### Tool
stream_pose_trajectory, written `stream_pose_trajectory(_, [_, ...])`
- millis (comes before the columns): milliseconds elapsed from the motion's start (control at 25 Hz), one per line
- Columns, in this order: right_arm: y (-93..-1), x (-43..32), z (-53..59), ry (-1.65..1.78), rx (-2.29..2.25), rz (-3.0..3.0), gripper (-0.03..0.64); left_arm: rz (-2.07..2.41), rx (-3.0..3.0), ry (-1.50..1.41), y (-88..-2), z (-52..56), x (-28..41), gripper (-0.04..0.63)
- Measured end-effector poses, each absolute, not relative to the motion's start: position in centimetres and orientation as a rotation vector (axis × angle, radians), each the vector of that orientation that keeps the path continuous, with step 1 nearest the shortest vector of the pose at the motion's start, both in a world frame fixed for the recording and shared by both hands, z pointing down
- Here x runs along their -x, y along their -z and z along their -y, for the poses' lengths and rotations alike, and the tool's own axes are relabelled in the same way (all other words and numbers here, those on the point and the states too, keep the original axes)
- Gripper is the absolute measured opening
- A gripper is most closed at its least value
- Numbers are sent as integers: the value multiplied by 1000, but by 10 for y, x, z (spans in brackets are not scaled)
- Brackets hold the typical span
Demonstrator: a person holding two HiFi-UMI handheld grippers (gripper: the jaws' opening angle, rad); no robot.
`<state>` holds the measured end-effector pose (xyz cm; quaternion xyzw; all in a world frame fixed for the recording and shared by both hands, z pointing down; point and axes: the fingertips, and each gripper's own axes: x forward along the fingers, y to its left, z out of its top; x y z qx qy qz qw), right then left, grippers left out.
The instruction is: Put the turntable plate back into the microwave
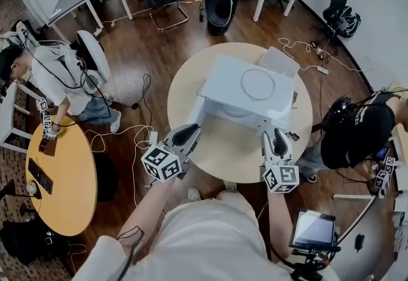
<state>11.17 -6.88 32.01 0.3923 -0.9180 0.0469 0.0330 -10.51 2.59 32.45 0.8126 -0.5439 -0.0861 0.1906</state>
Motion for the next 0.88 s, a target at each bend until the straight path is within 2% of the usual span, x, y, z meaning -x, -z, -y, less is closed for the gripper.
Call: stream_pose_trajectory(880, [-344, -138, -23, -169, -1327, 2710, 155, 1265, -2370, 126, -365, -86, 63, 37])
